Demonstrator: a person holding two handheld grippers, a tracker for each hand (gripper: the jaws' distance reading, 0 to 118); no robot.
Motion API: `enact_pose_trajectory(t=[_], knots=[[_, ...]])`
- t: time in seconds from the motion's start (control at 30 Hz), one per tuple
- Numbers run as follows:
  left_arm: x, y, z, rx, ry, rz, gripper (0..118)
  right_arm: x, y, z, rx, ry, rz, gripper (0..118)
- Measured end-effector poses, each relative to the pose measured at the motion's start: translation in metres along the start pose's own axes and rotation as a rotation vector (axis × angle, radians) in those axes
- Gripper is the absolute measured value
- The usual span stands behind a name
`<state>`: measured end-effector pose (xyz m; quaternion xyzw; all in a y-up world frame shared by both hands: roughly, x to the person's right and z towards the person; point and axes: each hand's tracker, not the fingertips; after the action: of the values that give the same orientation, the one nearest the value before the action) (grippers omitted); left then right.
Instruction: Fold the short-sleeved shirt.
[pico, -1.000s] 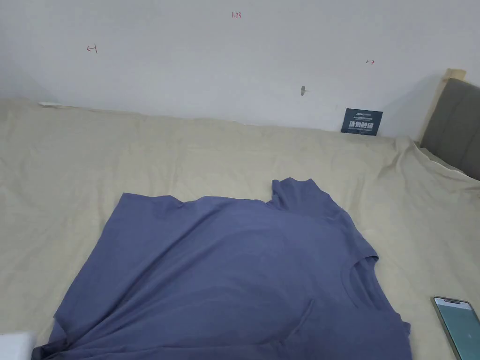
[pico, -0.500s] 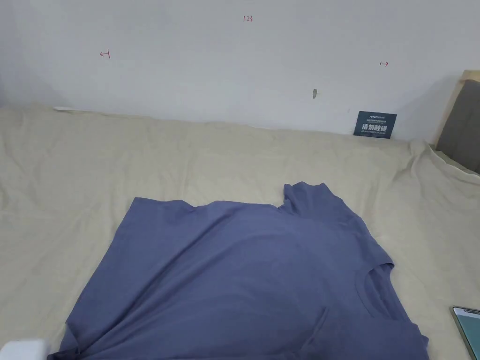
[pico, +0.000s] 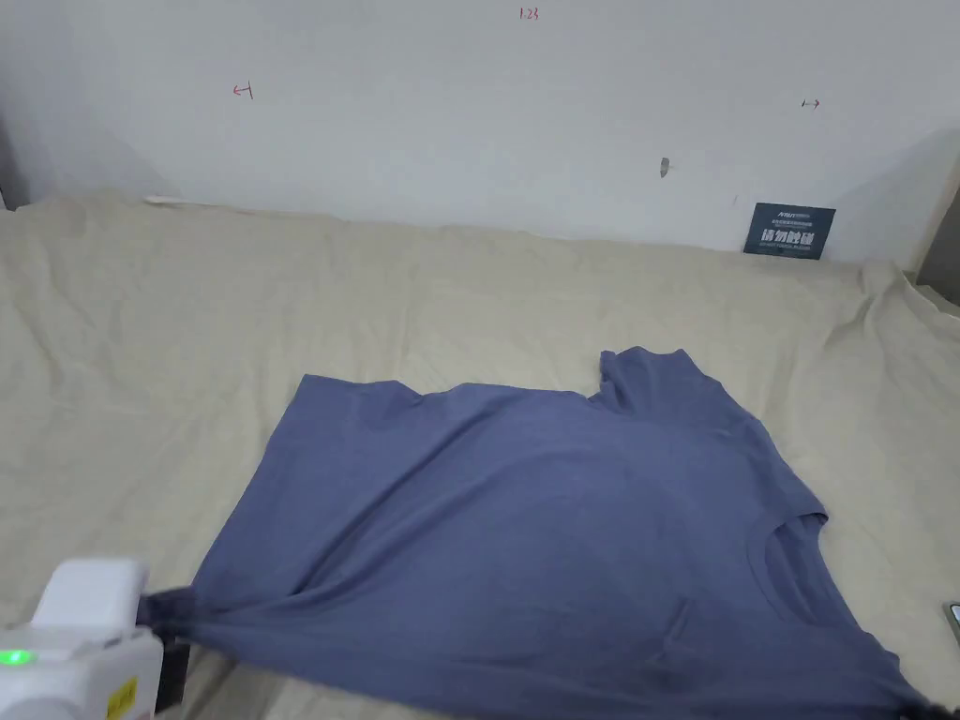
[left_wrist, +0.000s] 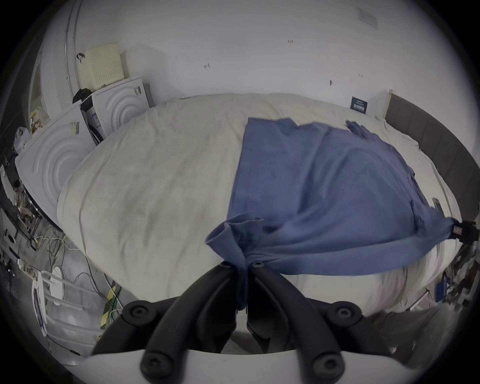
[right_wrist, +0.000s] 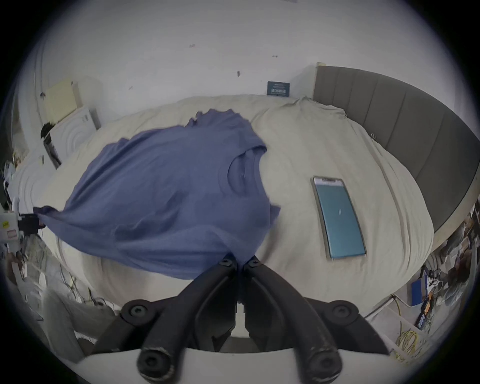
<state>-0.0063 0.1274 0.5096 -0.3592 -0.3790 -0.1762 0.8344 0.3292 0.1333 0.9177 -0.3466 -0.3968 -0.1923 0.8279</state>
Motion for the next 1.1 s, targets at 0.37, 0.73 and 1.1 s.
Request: enact_pose_trajectory(t=[0.37, 0.73, 1.1], knots=[[0.004, 0.099, -0.11, -0.094, 0.017, -0.043, 5, 0.01, 0.096, -0.089, -0.062, -0.005, -0.189, 3], [-0.011, 0.093, -0.12, -0.128, 0.002, -0.062, 118, 0.012, 0.096, -0.116, -0.11, -0.048, -0.13, 91], [0.006, 0.032, -0.037, -0.041, -0.063, -0.012, 92, -0.005, 0.051, -0.024, 0.029, 0.054, -0.071, 40]])
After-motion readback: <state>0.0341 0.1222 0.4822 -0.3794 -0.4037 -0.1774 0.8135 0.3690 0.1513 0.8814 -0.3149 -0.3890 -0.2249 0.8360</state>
